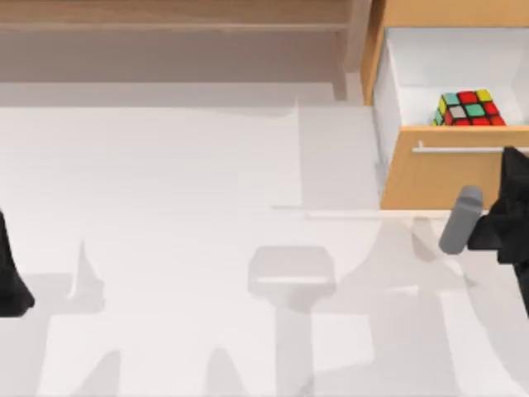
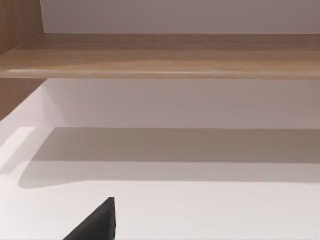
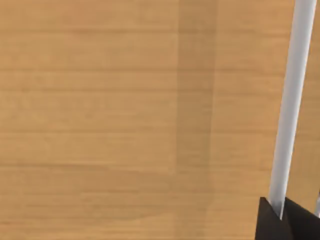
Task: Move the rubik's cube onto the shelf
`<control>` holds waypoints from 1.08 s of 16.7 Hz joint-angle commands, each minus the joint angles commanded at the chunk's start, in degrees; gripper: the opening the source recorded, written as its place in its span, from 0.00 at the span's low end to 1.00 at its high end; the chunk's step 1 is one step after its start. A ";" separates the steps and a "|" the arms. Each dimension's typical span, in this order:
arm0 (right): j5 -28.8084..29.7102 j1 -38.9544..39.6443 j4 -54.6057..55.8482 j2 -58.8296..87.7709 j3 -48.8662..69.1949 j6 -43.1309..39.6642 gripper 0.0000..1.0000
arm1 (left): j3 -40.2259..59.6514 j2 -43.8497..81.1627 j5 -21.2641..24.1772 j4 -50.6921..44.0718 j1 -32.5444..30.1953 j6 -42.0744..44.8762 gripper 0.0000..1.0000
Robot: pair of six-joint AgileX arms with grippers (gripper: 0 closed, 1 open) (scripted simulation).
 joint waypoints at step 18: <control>0.00 0.00 0.00 0.00 0.00 0.00 1.00 | 0.00 0.00 0.00 0.00 0.00 0.00 1.00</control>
